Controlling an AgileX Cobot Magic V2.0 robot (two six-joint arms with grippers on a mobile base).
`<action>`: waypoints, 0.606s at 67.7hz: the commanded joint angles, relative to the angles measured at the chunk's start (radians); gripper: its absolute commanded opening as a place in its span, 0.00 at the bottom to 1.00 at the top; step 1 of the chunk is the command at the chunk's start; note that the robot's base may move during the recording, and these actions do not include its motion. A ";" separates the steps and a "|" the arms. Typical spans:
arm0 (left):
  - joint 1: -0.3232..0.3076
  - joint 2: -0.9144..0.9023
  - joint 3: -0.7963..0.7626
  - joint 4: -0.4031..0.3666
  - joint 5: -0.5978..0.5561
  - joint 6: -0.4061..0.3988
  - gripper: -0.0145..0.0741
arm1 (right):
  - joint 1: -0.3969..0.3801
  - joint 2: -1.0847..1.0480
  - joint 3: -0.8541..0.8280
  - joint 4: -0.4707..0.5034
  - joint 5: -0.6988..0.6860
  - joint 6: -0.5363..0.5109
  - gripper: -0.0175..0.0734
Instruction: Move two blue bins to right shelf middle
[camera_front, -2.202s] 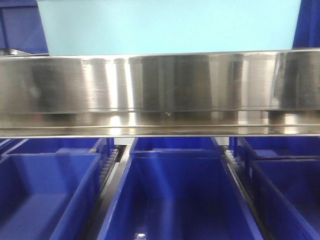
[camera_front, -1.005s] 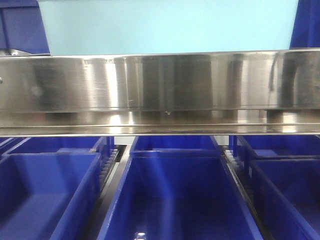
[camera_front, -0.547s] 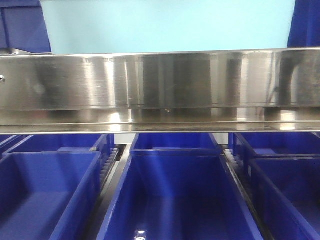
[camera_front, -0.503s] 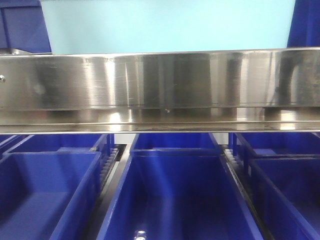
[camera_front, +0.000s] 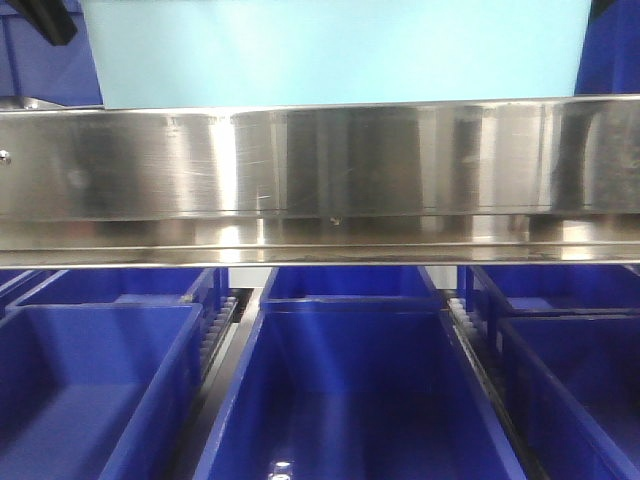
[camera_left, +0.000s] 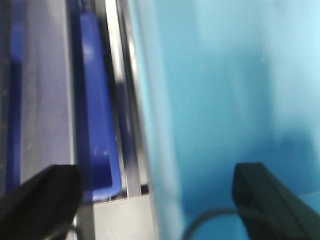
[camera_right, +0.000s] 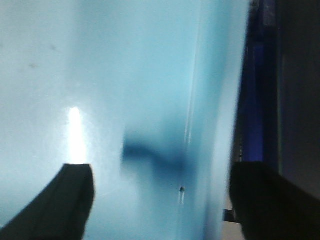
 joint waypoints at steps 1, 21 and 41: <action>-0.002 0.011 0.016 0.009 0.025 0.011 0.63 | -0.001 0.016 0.004 0.015 -0.005 -0.008 0.55; -0.002 0.011 0.016 0.003 0.015 0.011 0.04 | -0.001 0.016 0.004 0.015 0.007 -0.008 0.02; -0.002 0.007 -0.002 -0.001 0.017 0.011 0.04 | -0.001 0.006 0.004 0.015 -0.004 -0.008 0.02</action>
